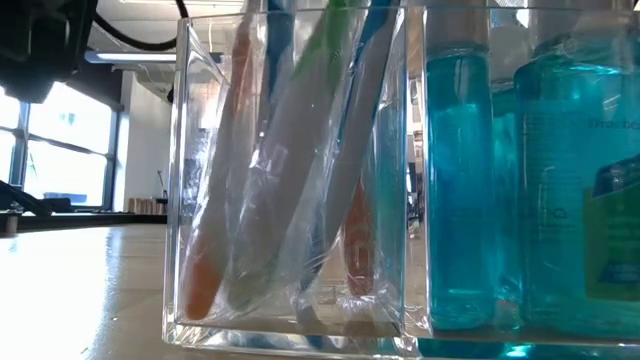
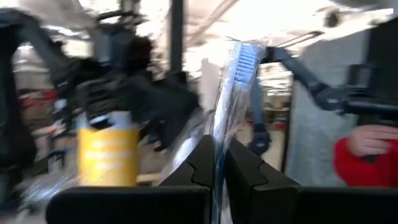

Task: Pick & Place toothbrushing station
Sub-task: Put the blue toothbrush into the transparent organizer

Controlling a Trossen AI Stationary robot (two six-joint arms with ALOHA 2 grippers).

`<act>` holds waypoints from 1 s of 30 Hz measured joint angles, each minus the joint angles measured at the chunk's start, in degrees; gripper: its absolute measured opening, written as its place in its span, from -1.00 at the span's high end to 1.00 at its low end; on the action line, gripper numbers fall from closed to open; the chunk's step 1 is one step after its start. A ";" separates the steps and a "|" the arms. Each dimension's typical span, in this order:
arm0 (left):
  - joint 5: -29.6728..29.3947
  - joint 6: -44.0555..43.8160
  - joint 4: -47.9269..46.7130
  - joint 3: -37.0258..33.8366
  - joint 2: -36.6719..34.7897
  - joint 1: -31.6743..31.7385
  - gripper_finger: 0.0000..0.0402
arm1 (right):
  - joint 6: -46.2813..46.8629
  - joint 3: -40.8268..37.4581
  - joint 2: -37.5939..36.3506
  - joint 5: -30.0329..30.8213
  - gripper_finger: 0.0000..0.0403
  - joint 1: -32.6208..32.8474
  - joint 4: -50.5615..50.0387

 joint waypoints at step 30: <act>-17.83 5.56 -3.43 -0.08 1.69 -5.88 0.96 | -0.99 -0.02 0.02 -1.35 0.48 2.91 0.00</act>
